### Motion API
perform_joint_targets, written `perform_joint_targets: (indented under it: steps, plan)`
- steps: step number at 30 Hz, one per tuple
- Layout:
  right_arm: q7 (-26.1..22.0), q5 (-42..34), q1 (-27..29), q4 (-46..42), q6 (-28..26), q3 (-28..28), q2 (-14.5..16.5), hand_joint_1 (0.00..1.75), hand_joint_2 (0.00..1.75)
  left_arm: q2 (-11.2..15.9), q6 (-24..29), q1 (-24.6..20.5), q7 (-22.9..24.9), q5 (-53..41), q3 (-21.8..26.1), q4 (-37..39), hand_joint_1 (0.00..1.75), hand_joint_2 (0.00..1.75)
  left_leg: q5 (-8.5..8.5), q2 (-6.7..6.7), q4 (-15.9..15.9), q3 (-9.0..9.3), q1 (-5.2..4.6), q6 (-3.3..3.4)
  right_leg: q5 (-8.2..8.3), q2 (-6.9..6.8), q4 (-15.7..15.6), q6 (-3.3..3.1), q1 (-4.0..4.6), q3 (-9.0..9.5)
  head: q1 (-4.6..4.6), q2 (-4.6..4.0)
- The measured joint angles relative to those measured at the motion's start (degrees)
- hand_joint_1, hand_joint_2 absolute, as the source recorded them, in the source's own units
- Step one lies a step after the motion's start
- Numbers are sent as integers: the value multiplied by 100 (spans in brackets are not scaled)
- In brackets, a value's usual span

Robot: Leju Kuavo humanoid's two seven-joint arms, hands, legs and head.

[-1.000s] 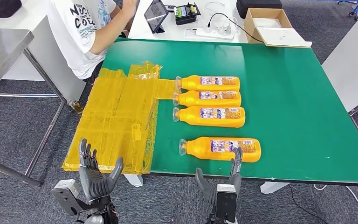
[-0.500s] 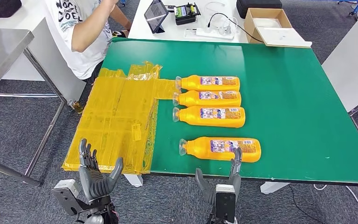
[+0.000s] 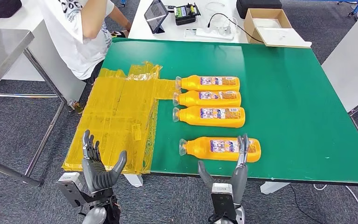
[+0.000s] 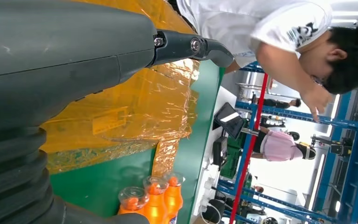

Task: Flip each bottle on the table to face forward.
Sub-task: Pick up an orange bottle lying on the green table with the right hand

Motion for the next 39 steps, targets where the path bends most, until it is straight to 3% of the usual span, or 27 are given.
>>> perform_joint_targets:
  steps: [6,12,17,20,27,33,39]
  plan:
    - [239,470,-50,-117,0,-76,-59,0,175,3,-14,-83,-32,-73,2,55,0,175,-1,0,0,-1,0,0,-1,0,0,0,0,-2,-2,0]
    - [1698,1679,-430,-198,133,-208,-540,0,175,15,-153,-223,-43,-315,33,113,0,175,1,-1,0,-2,-3,2,1,0,0,2,-3,2,1,0]
    - [2630,2169,-701,-176,1035,-425,-1035,0,175,15,-248,-237,-14,-474,87,117,0,175,1,-2,1,-1,-4,3,3,-1,0,4,-4,3,-1,0]
    - [2787,2167,-792,-138,1424,-517,-1294,0,175,15,-290,-237,-5,-510,139,117,0,175,1,-3,1,-2,-3,3,3,-1,0,5,-2,2,-1,0]
    - [2996,2233,-875,-87,1681,-593,-1584,0,175,15,-314,-237,3,-548,205,119,0,175,-1,-3,1,-3,-2,3,1,-1,0,3,-1,1,-2,0]
    - [3470,2141,-982,102,2702,-587,-1948,0,175,15,-392,-243,46,-634,292,161,0,175,0,-4,1,-4,-4,4,1,-2,0,4,-3,4,-1,0]
    - [3552,2096,-1280,660,3213,-458,-2228,0,175,15,-461,-335,65,-665,339,283,0,175,0,-3,1,-4,-4,4,3,-1,0,5,-3,4,-2,0]
